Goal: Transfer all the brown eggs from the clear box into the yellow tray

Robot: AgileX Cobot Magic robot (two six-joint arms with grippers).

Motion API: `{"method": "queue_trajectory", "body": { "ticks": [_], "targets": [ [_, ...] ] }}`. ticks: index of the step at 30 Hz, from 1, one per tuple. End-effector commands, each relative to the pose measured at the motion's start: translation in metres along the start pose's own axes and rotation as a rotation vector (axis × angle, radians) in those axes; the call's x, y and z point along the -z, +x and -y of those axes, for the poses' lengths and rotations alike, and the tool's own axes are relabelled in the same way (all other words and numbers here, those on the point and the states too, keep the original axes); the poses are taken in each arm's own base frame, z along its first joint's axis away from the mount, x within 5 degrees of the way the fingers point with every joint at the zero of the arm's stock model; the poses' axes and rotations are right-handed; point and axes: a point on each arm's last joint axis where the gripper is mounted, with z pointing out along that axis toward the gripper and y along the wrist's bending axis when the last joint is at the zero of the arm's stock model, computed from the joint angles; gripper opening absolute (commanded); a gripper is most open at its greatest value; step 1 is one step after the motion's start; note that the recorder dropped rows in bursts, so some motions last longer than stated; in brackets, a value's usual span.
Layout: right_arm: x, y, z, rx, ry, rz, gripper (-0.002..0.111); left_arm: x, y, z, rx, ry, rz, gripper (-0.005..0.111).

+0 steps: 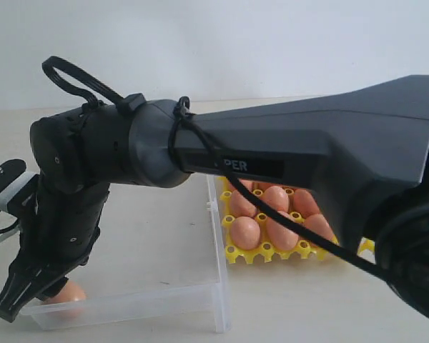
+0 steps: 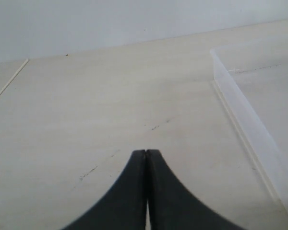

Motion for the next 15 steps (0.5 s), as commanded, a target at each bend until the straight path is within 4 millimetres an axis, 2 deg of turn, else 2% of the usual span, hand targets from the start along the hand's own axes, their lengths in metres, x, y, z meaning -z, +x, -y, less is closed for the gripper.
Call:
{"method": "queue_trajectory", "body": {
  "ticks": [1, 5, 7, 15],
  "targets": [
    [0.001, -0.001, -0.001, 0.002, -0.002, 0.006, 0.049, 0.000, -0.002, 0.000, 0.006, 0.006, 0.013, 0.000],
    [-0.004, 0.003, -0.007, -0.030, -0.080, -0.029, 0.049, 0.000, -0.002, 0.000, 0.008, 0.006, 0.013, 0.000],
    [-0.012, 0.006, -0.007, -0.034, -0.086, -0.050, 0.049, 0.000, -0.002, 0.000, 0.008, 0.006, 0.013, 0.000],
    [-0.018, 0.008, -0.004, -0.018, -0.064, -0.058, 0.049, 0.000, -0.002, 0.000, 0.008, 0.006, 0.013, 0.000]
  ]
}}
